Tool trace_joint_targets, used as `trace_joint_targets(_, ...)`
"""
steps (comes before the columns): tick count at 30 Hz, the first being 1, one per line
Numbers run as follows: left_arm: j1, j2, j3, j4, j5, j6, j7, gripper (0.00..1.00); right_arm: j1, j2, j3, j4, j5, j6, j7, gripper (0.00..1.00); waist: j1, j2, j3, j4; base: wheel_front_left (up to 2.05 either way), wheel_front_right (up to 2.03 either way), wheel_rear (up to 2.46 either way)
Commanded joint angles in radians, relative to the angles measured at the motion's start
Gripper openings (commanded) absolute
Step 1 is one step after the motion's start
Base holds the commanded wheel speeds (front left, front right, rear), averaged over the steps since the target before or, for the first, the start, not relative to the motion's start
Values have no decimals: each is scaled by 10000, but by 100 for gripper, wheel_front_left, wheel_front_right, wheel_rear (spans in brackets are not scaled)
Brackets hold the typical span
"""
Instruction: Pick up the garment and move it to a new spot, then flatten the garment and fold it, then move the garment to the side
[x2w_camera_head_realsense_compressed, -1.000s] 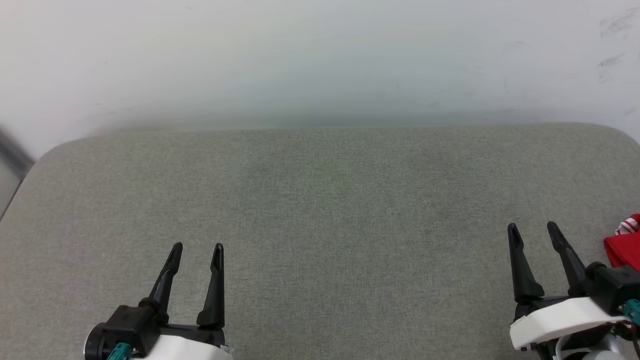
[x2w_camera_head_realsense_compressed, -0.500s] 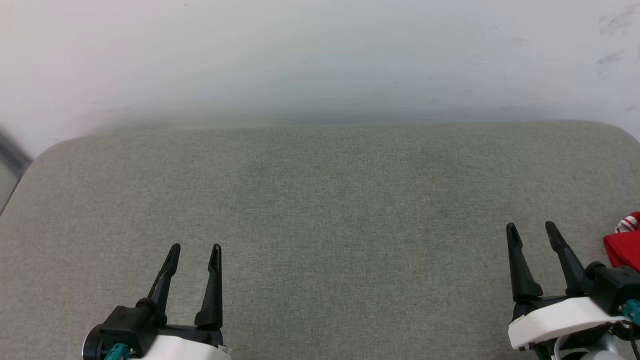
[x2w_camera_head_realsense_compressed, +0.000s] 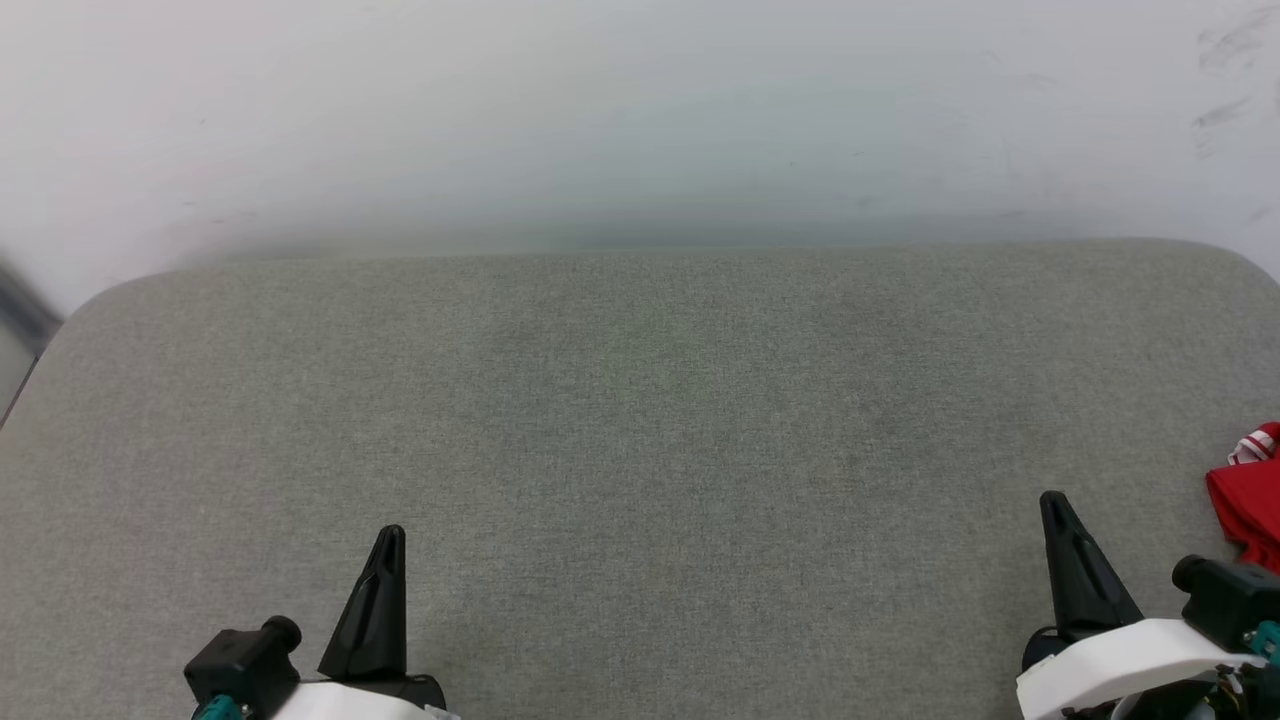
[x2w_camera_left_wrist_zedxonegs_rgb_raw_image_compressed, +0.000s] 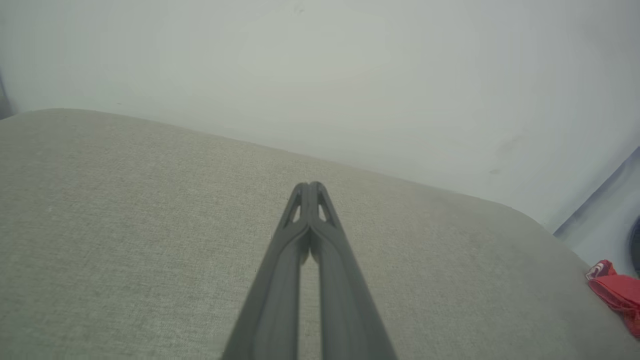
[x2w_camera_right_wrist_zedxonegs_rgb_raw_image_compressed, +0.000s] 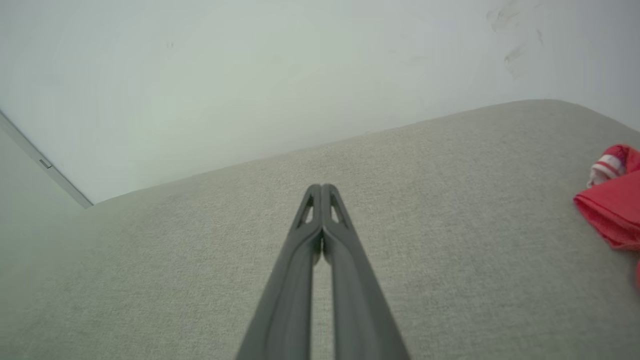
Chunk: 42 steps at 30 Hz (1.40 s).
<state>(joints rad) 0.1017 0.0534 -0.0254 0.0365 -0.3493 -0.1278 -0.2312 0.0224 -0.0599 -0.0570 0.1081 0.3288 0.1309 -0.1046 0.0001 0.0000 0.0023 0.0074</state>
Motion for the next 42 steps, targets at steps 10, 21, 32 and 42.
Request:
trace_joint_targets(10,-529,166,76,242,-2116,1,396,0,-422,16,-112,71,2021,0,325,0,0,0,0,-6,0,0,0)
trace_joint_targets(21,-808,239,150,559,-3884,-11,772,0,-582,30,-182,270,3726,-1,619,0,0,0,0,-13,0,0,0)
trace_joint_targets(32,-1032,274,240,780,-5432,-16,1122,0,-711,44,-246,444,5234,-1,875,0,0,0,1,-20,0,0,0)
trace_joint_targets(42,-1210,298,334,982,-6675,-20,1425,0,-822,55,-303,593,6463,-1,1092,0,-1,0,2,-26,0,0,0)
